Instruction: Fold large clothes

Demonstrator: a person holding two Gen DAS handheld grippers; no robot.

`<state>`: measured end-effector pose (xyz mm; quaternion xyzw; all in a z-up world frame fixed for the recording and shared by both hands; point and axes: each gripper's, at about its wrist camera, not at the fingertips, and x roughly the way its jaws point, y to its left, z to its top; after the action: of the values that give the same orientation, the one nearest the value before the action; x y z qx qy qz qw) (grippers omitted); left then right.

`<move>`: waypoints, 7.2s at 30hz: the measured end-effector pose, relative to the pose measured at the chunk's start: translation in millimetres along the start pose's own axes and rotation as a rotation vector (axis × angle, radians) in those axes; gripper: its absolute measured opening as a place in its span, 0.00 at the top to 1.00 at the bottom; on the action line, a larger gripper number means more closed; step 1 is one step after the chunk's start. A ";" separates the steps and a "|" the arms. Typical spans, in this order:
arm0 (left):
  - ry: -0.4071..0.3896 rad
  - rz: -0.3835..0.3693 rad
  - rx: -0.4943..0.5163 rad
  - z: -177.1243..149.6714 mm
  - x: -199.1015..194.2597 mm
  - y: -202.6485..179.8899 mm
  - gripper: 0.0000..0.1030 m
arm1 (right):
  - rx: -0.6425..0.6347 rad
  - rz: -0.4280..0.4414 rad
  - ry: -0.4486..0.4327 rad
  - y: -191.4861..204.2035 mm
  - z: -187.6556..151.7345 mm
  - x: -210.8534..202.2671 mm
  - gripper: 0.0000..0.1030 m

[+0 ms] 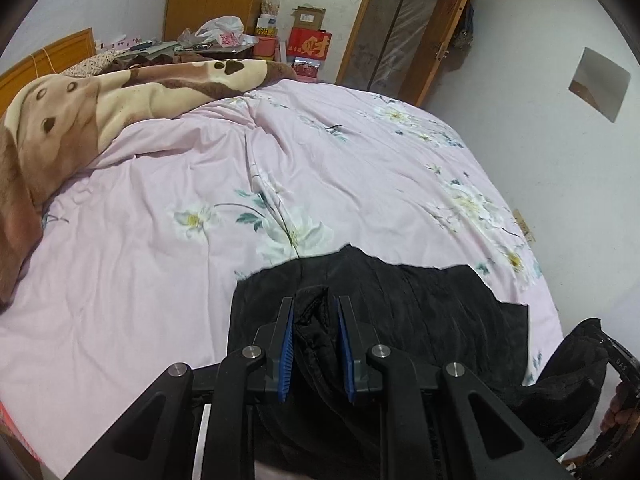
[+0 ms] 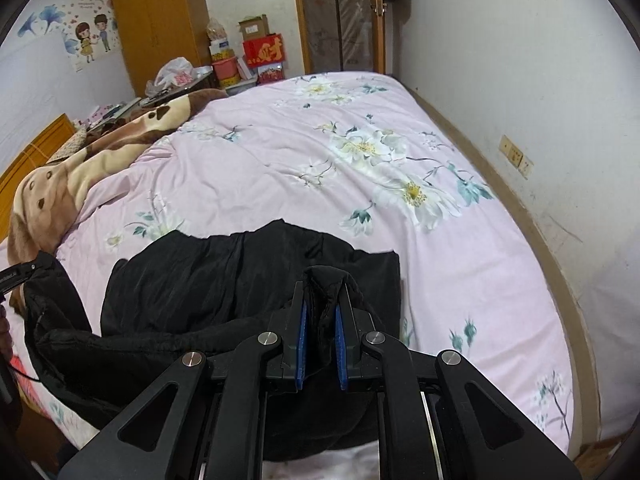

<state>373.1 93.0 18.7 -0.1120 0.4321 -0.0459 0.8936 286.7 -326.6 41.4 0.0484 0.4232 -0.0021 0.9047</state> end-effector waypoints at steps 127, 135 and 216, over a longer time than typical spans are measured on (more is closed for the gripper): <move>0.032 0.311 0.214 -116.1 168.6 -27.2 0.17 | -0.137 -0.153 0.044 14.0 -102.9 161.4 0.28; 0.070 0.288 0.201 -115.8 167.2 -18.9 0.18 | -0.133 -0.135 0.067 5.8 -103.2 166.2 0.28; 0.550 -0.160 -0.033 -15.2 285.6 154.1 0.18 | -0.006 0.399 0.318 -76.1 -81.4 183.8 0.40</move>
<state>536.7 189.0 -245.0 -0.1436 0.6487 -0.1381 0.7345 338.9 -388.2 -157.8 0.1279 0.5421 0.1855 0.8095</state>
